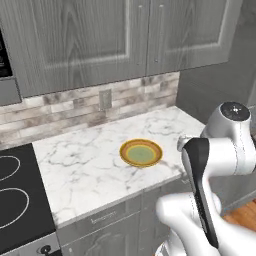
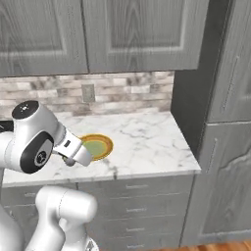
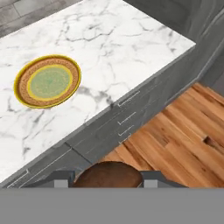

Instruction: Pick mushroom from the fridge and place it on the plate on the counter.

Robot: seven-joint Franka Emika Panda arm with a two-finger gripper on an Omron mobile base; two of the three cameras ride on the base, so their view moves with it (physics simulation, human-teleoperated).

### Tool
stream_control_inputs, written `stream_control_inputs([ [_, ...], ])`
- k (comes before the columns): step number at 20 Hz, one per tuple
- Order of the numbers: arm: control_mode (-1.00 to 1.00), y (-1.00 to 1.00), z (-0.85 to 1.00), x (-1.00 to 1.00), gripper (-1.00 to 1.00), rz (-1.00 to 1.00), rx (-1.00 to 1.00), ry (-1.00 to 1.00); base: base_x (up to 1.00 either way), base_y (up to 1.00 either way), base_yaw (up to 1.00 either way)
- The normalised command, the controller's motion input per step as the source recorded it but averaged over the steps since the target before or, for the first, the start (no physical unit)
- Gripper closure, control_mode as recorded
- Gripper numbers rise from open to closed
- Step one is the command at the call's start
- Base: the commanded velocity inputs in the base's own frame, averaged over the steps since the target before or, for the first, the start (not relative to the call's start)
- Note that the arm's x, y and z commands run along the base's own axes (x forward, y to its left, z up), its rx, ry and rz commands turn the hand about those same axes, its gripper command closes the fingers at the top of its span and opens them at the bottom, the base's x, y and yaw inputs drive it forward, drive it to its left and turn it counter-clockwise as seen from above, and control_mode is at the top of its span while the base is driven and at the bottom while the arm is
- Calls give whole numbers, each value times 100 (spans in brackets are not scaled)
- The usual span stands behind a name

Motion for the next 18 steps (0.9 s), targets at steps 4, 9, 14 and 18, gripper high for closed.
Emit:
stream_control_inputs([
  [4,100,0,0,0,100,0,0,0,46,-5,57],
  [9,100,0,0,0,100,0,0,0,37,26,38],
  [14,100,0,0,0,100,0,0,0,40,25,33],
  [18,100,0,0,0,100,0,0,0,20,2,8],
])
